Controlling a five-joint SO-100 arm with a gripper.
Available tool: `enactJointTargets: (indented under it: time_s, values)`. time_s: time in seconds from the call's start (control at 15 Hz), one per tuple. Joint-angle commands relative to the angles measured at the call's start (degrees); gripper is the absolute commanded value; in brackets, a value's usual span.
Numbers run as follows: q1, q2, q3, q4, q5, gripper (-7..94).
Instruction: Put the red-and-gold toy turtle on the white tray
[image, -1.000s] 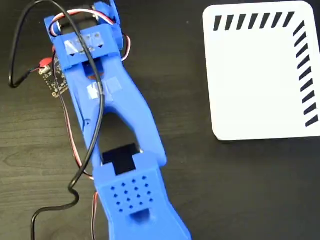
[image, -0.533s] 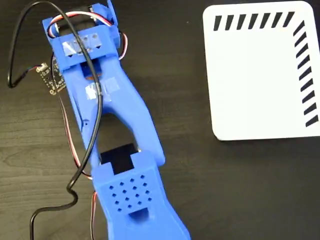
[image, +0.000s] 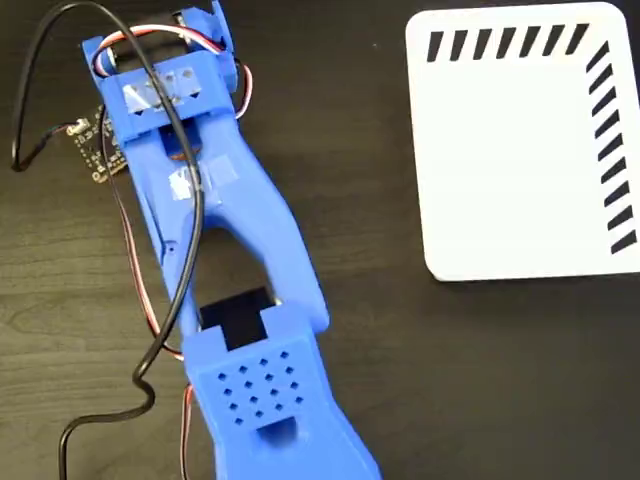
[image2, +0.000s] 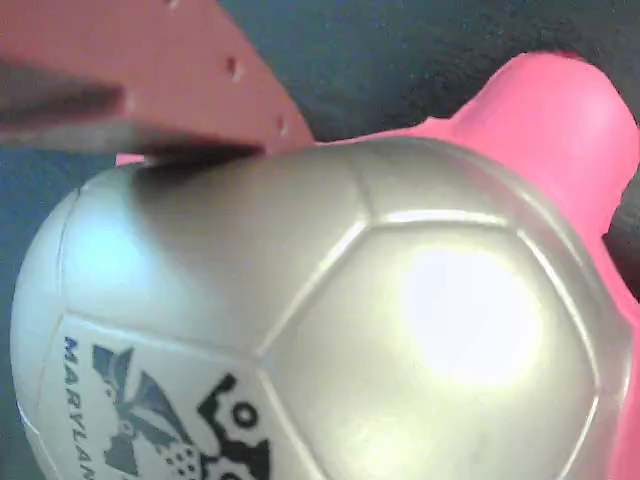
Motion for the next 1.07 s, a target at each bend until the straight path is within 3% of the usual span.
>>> enactJointTargets:
  time_s: [0.0,0.33,0.53,1.0]
  values:
    - [-0.79,9.23,2.11,-0.62,0.97,0]
    - [-0.35,21.88,4.31,2.72,2.29,0]
    - [2.20,31.20,3.78,8.70,2.29,0]
    - [13.97,52.73,17.05,12.92,1.23,0]
